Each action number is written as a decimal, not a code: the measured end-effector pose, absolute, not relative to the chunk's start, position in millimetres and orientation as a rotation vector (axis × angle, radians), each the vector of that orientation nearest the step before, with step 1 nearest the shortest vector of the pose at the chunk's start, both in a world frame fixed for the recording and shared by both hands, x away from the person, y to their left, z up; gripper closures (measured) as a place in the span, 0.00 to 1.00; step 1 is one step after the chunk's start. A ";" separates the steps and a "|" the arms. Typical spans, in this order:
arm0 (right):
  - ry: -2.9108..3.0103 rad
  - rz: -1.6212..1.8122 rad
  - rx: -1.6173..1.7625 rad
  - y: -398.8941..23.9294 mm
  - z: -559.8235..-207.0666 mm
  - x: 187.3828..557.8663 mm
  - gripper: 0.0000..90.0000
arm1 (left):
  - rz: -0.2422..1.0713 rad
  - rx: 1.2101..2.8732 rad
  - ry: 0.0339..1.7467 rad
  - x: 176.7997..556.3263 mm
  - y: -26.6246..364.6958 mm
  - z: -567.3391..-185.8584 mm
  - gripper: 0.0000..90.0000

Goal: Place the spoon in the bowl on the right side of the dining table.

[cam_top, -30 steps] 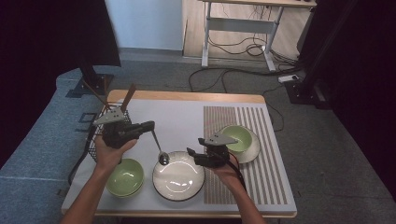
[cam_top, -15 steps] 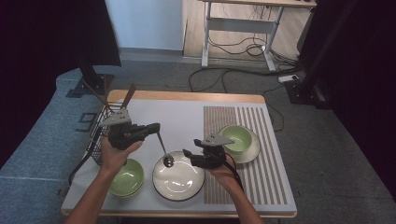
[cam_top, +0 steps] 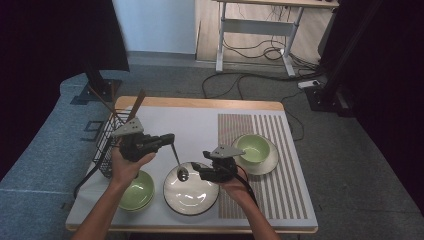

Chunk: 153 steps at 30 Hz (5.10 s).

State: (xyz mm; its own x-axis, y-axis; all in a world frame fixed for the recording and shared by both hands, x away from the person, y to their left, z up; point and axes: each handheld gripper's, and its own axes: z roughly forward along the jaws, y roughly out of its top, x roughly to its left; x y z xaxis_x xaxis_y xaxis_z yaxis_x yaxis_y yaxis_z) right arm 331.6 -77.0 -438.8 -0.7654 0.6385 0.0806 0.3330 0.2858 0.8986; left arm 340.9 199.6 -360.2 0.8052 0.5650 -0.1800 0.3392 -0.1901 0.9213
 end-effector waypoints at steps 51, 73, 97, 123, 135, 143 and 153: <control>2.351 1.540 0.757 -56.6 -435.6 322.8 0.78 | 0.188 1.842 0.656 339.3 172.2 -368.7 1.00; 2.325 1.547 0.729 -61.8 -436.1 323.4 0.99 | 0.173 1.849 0.624 340.3 173.4 -368.5 0.91; 2.307 1.546 0.737 -68.6 -436.2 324.5 1.00 | 0.227 1.837 0.625 337.4 180.1 -364.9 0.63; 2.268 1.528 0.794 -86.4 -436.9 330.1 1.00 | 0.247 1.834 0.683 331.0 209.3 -369.6 0.56; 2.237 1.529 0.830 -97.9 -435.5 333.9 1.00 | 0.286 1.850 0.727 327.3 219.1 -371.5 0.55; 2.208 1.530 0.856 -107.2 -433.4 336.4 1.00 | 0.293 1.850 0.742 324.5 224.6 -375.6 0.54; 2.178 1.532 0.887 -117.1 -431.7 338.9 1.00 | 0.296 1.836 0.754 319.9 232.6 -379.2 0.54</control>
